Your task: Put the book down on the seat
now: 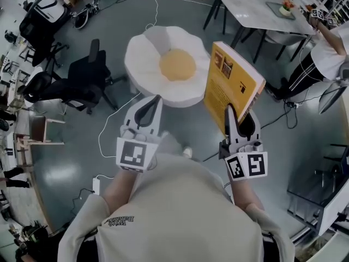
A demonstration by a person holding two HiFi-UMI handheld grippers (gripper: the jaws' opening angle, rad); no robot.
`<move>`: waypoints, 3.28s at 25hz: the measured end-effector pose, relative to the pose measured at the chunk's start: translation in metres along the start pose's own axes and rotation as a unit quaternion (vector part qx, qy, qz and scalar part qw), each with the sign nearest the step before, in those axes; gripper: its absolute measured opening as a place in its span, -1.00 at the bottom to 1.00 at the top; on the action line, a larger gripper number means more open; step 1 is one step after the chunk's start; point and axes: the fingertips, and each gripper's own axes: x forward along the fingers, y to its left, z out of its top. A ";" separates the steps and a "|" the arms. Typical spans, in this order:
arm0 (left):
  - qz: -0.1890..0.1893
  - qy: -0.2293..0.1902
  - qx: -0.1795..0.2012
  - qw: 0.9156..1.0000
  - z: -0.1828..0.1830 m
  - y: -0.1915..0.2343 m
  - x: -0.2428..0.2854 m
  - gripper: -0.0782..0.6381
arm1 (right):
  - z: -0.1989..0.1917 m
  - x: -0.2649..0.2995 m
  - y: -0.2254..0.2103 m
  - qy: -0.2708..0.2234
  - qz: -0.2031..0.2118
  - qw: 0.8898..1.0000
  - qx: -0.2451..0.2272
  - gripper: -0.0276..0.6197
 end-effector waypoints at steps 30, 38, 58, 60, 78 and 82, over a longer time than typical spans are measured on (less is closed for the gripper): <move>-0.005 -0.004 -0.002 1.000 -0.010 0.012 0.047 -0.76 | 0.011 0.031 -0.013 -0.015 0.020 0.999 -0.035 -0.45; -0.014 0.011 -0.008 1.000 -0.026 0.036 0.093 -0.76 | -0.006 0.073 -0.028 0.003 0.018 0.999 -0.030 -0.45; -0.056 0.049 -0.067 0.995 -0.062 0.187 0.258 -0.76 | -0.061 0.278 -0.057 0.085 -0.026 0.996 -0.012 -0.45; -0.061 0.051 -0.066 0.995 -0.068 0.207 0.273 -0.76 | -0.066 0.302 -0.057 0.085 -0.031 0.996 -0.018 -0.45; -0.066 0.052 -0.098 0.992 -0.084 0.287 0.345 -0.76 | -0.077 0.430 -0.064 0.104 -0.019 0.993 -0.061 -0.45; -0.058 0.048 -0.093 0.993 -0.079 0.290 0.350 -0.75 | -0.076 0.440 -0.070 0.108 -0.008 0.992 -0.066 -0.45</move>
